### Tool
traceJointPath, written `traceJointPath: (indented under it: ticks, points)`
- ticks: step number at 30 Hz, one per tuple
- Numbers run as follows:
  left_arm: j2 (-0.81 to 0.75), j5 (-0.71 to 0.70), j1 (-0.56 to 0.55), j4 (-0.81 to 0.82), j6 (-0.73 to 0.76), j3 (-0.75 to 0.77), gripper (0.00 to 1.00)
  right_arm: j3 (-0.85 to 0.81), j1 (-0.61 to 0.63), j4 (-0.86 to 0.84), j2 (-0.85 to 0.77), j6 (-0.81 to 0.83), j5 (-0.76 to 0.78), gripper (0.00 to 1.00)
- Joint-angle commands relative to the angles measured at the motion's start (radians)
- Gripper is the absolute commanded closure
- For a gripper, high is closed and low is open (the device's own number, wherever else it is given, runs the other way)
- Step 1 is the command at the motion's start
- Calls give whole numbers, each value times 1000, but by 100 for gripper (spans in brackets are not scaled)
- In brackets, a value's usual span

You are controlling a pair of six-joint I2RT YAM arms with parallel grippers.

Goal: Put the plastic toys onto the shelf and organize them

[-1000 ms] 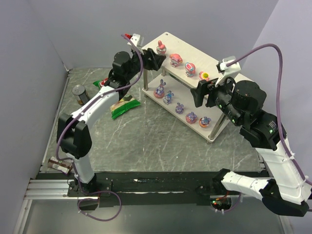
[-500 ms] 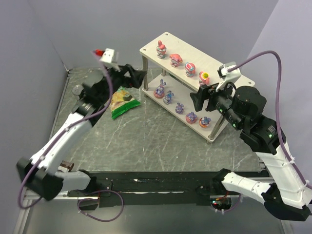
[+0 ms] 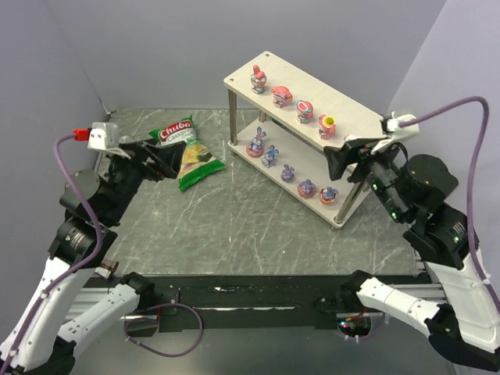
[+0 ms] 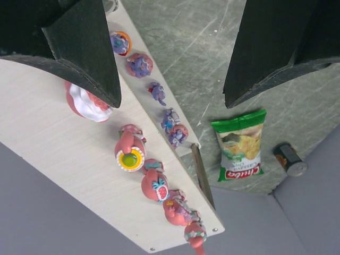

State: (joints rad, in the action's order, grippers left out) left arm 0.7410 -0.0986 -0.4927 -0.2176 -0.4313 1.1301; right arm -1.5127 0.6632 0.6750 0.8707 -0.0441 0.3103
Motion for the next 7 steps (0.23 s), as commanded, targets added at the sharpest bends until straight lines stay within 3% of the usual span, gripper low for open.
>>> traceJointPath:
  ticks: [1,7]
  points:
    - [-15,-52,-3,-135,-11,34,4,-20,-5,-2,-21,-33,33,15]
    - [4,-78,-3,-195,-14,76,4,12,-7,-9,-33,-69,27,15]
